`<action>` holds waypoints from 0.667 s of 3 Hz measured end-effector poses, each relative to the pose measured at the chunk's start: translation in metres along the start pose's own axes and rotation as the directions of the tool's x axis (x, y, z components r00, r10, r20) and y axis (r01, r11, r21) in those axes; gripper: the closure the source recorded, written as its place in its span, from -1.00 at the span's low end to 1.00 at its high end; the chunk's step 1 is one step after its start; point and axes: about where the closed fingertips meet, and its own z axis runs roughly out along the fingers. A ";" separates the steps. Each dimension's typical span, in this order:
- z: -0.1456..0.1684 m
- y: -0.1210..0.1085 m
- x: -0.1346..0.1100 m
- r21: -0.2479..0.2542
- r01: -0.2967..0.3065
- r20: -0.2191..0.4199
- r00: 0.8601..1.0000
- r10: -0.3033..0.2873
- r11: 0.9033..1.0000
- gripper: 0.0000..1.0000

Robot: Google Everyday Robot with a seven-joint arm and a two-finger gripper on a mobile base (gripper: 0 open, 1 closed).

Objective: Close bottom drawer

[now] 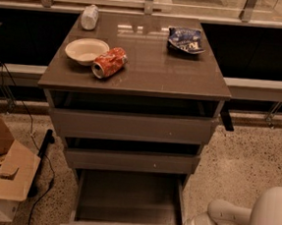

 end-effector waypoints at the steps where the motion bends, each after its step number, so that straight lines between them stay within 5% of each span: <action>1: 0.028 -0.013 0.013 -0.001 -0.033 -0.007 0.999 0.033 0.999 1.00; 2: 0.044 -0.027 0.006 0.029 -0.052 0.027 0.998 0.052 0.998 1.00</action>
Offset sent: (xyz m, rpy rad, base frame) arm 0.0473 0.0117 -0.0763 -0.0347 -0.0892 -0.1599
